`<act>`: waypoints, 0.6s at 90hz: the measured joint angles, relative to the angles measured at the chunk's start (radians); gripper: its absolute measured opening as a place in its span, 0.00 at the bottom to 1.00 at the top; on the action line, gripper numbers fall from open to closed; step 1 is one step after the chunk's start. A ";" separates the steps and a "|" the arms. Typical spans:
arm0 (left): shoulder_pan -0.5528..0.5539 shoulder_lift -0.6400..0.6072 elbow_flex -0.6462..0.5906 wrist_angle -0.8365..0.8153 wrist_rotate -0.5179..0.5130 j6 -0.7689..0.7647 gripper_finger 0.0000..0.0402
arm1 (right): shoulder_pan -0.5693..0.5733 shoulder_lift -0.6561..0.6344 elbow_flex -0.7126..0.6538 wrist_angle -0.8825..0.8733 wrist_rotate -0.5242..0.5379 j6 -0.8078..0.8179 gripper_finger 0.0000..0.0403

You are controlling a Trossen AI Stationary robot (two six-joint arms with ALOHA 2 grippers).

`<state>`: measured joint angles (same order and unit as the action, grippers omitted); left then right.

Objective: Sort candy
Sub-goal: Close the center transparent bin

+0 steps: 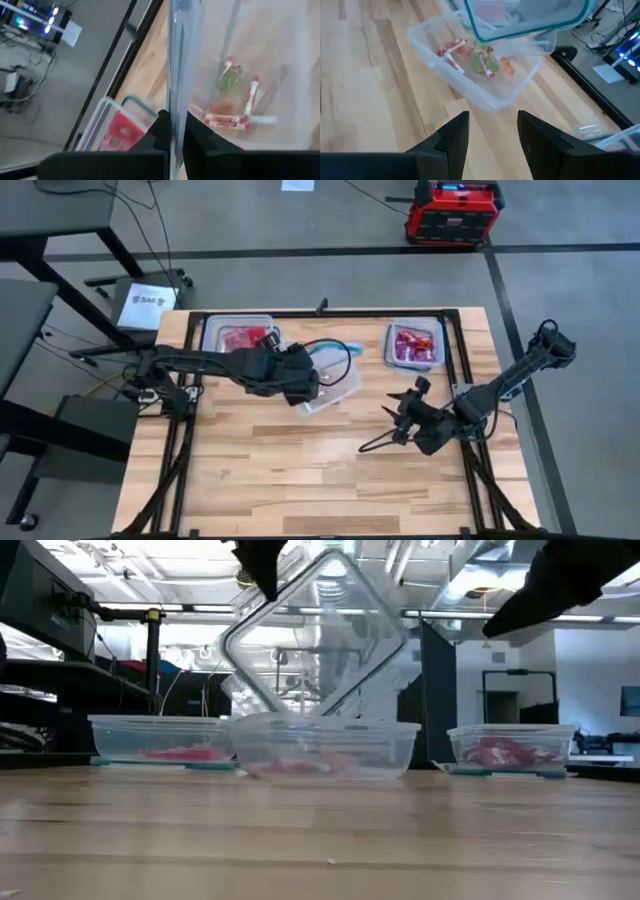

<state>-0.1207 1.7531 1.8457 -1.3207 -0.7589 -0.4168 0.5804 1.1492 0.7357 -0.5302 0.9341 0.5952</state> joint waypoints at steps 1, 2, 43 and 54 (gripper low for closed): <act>-0.001 0.000 0.001 -0.003 0.000 0.000 0.00 | 0.000 0.000 0.000 0.002 0.000 0.000 0.38; -0.001 0.000 0.003 -0.007 -0.001 0.001 0.00 | 0.000 0.000 0.000 0.003 0.000 -0.001 0.38; -0.023 -0.002 0.026 -0.057 -0.199 0.092 0.00 | -0.159 0.010 -0.106 0.518 0.008 -0.413 0.38; -0.028 -0.002 0.026 -0.078 -0.200 0.086 0.00 | -0.237 0.009 -0.107 0.665 -0.076 -0.732 0.38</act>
<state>-0.1486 1.7512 1.8717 -1.3983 -0.9587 -0.3309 0.3436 1.1577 0.6289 0.1351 0.8585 -0.1363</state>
